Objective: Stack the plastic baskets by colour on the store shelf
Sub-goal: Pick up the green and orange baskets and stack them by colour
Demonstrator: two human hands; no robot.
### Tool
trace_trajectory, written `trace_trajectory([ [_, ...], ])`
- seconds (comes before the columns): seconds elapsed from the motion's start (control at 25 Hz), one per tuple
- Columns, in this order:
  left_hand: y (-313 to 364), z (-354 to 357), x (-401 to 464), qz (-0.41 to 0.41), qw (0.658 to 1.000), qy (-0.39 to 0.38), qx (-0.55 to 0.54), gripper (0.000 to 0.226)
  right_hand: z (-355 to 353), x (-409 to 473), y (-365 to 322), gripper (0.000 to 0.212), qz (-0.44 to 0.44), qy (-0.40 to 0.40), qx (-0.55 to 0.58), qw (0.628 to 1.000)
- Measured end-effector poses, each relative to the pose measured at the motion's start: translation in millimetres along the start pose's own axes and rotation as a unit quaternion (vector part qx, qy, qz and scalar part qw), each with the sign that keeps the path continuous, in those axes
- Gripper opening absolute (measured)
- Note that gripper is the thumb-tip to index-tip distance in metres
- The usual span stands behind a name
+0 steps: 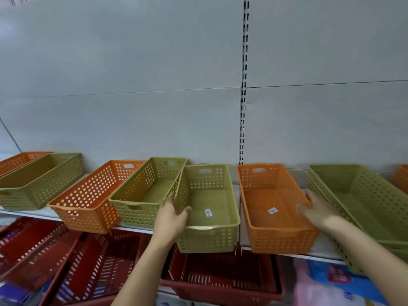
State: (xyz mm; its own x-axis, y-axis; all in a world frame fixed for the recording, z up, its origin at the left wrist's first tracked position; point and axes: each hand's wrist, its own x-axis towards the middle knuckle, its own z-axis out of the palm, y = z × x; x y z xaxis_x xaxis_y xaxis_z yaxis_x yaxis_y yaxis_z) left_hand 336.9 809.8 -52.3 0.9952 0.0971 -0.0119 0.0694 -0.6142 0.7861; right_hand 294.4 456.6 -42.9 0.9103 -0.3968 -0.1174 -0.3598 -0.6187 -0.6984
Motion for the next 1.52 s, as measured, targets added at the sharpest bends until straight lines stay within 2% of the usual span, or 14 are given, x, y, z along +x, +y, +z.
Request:
trace_trajectory([
  [0.08, -4.2, 4.0, 7.4, -0.08, 0.99, -0.04, -0.105, 0.071, 0.6, 0.8, -1.8, 0.032, -0.013, 0.016, 0.012, 1.0],
  [0.16, -8.6, 8.8, 11.6, -0.095, 0.987, -0.022, -0.128, 0.061, 4.3, -0.2, 0.6, 0.031, -0.02, 0.05, 0.036, 0.998],
  [0.36, -14.0, 17.9, 3.4, -0.044, 0.985, 0.057, -0.158, 0.046, 11.7, -18.8, 9.4, 0.041, -0.022, 0.142, 0.101, 0.984],
  [0.56, -15.0, 13.0, -23.7, 0.044, 0.963, 0.136, -0.229, 0.043, -3.4, -48.3, 10.5, 0.044, -0.044, 0.25, 0.071, 0.965],
  [0.84, 37.3, -8.2, -82.6, 0.117, 0.929, 0.187, -0.298, 0.041, -43.2, -88.9, 12.4, 0.04, -0.14, 0.29, 0.136, 0.937],
  [1.0, 77.2, 7.4, -114.6, 0.152, 0.913, 0.188, -0.33, 0.042, -97.1, -120.0, 27.5, 0.038, -0.182, 0.312, 0.165, 0.918],
  [1.16, 127.7, 55.6, -160.1, 0.177, 0.899, 0.178, -0.36, 0.042, -179.4, -152.2, 71.0, 0.038, -0.197, 0.339, 0.182, 0.902],
  [1.36, 186.8, 138.6, -211.3, 0.176, 0.888, 0.149, -0.398, 0.041, -284.2, -188.8, 155.1, 0.037, -0.16, 0.401, 0.178, 0.884],
  [1.52, 236.1, 188.8, -237.7, 0.183, 0.89, 0.131, -0.396, 0.041, -331.9, -202.8, 207.4, 0.036, -0.136, 0.418, 0.162, 0.883],
])
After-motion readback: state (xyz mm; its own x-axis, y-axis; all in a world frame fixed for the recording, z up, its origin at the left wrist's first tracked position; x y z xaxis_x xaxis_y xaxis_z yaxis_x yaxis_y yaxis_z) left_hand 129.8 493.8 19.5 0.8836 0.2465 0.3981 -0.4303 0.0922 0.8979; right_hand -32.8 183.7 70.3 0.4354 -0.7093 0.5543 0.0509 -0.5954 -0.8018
